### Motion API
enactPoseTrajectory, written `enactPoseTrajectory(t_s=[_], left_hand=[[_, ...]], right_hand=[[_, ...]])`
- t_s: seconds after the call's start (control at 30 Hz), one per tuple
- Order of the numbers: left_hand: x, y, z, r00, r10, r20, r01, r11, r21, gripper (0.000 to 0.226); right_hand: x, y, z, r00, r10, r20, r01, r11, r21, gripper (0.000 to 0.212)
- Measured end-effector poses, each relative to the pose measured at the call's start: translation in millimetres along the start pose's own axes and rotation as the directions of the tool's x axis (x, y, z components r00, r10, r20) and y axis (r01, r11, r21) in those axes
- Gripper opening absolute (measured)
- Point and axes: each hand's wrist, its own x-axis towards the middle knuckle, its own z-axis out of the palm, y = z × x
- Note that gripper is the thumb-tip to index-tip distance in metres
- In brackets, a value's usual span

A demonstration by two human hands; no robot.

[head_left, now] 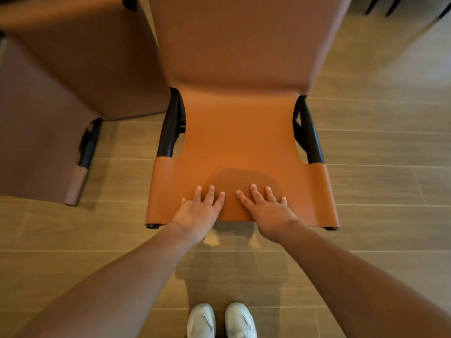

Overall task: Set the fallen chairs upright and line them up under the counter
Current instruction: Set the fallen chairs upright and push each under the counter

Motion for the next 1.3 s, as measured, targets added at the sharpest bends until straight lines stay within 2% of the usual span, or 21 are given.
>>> enactPoseTrajectory(t_s=[0.17,0.3,0.47,0.6,0.73,0.87,1.0,1.3], left_hand=[[-33,-12,-74,0.997,0.061,-0.048,-0.056,0.993,0.1,0.076],[-41,-32,-146,0.989,0.095,-0.113,-0.079,0.987,0.14,0.074],[-39,-68,-226,0.956,0.144,-0.256,-0.097,0.978,0.186,0.079],[-29,-88,-284,0.911,0.115,-0.396,-0.029,0.976,0.217,0.072],[-7,-106,-341,0.837,-0.005,-0.547,0.087,0.989,0.124,0.059],[17,-115,-387,0.763,-0.133,-0.632,0.172,0.985,-0.001,0.047],[40,-128,-429,0.735,-0.171,-0.656,0.191,0.981,-0.042,0.041],[63,-154,-493,0.787,-0.147,-0.599,0.218,0.975,0.048,0.063]], right_hand=[[-42,6,-69,0.998,0.052,-0.031,-0.051,0.998,0.034,0.083],[-60,24,-130,0.983,0.069,-0.17,-0.063,0.997,0.043,0.067],[-63,52,-203,0.934,0.072,-0.35,-0.066,0.997,0.028,0.067],[-53,79,-257,0.859,0.055,-0.509,-0.051,0.998,0.023,0.069],[-33,103,-318,0.794,0.012,-0.607,0.007,1.0,0.029,0.063],[-14,123,-377,0.766,-0.011,-0.642,0.026,1.0,0.014,0.058],[1,142,-429,0.765,-0.042,-0.643,0.058,0.998,0.003,0.055],[22,165,-499,0.774,-0.069,-0.629,0.062,0.998,-0.033,0.052]])
